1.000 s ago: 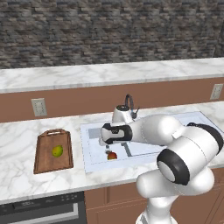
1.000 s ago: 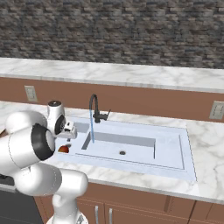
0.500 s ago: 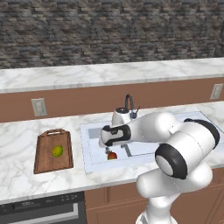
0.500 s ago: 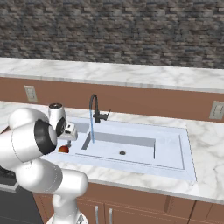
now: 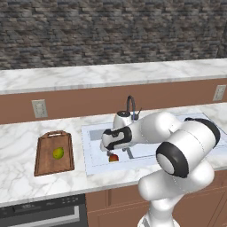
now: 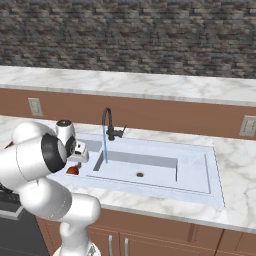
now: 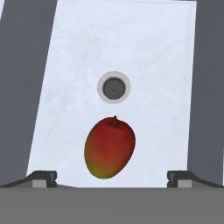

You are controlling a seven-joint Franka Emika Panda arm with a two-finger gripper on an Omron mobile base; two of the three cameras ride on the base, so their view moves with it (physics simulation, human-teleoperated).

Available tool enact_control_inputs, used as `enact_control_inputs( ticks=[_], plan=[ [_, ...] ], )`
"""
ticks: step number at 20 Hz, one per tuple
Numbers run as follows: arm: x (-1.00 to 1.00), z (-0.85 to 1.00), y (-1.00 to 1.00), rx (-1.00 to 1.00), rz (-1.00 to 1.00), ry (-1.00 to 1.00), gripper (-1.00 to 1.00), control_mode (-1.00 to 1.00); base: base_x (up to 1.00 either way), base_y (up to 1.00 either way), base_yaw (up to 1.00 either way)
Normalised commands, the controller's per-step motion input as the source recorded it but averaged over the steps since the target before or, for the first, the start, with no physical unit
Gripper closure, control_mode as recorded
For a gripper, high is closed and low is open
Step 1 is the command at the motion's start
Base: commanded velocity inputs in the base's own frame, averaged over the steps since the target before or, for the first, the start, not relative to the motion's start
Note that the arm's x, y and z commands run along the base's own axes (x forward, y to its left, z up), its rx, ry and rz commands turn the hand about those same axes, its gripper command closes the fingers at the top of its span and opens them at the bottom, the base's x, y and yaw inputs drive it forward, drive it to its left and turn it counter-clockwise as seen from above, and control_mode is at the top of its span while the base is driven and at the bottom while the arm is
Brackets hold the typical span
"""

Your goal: Pick the pear, mango from the sink and place them on the cutting board to airdry. Then turn off the sink faucet.

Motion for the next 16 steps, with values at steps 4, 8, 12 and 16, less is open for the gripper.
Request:
enact_control_inputs(
  ticks=[4,8,12,16],
  plan=[
    [0.0,-0.12,0.03,0.0,0.0,0.0,-1.0,-1.0,0.0,0.0,0.0],
    [0.0,-0.13,0.02,0.0,0.0,0.0,-1.0,-1.0,0.0,0.0,0.0],
    [0.0,-0.11,0.03,0.0,0.0,0.0,-1.0,-1.0,0.0,0.0,0.0],
    [0.0,-0.11,0.02,0.0,0.0,0.0,-1.0,-1.0,0.0,0.0,0.0]
  ],
)
